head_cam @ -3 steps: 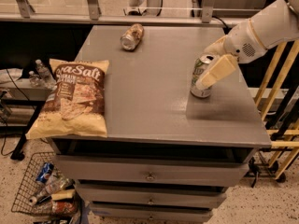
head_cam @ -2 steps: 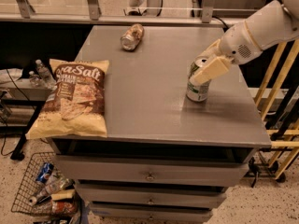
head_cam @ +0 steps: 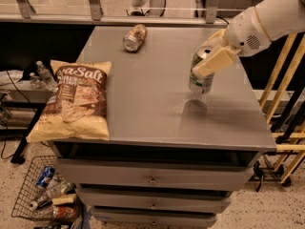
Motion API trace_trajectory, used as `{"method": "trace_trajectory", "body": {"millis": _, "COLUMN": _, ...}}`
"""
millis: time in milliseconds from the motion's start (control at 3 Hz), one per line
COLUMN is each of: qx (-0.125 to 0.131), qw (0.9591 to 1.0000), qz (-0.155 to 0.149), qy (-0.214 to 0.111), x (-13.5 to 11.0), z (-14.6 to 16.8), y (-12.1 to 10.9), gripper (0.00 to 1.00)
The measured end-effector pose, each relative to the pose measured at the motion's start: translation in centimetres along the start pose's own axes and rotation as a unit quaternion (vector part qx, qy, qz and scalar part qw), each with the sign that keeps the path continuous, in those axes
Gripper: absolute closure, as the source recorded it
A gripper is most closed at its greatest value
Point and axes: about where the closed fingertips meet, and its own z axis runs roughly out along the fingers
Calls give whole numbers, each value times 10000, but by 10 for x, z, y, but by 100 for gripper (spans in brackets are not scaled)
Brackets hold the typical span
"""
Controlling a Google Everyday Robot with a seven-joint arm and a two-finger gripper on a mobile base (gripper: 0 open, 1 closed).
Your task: Move 7up can near brown chip bag
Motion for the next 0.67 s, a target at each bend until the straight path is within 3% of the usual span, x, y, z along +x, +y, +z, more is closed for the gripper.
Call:
{"method": "trace_trajectory", "body": {"millis": 333, "qx": -15, "qw": 10000, "qz": -12, "qy": -4, "x": -1, "z": 2, "y": 0, "gripper": 100}}
{"method": "trace_trajectory", "body": {"millis": 667, "qx": -16, "qw": 10000, "qz": -11, "qy": -4, "x": -1, "z": 2, "y": 0, "gripper": 100}}
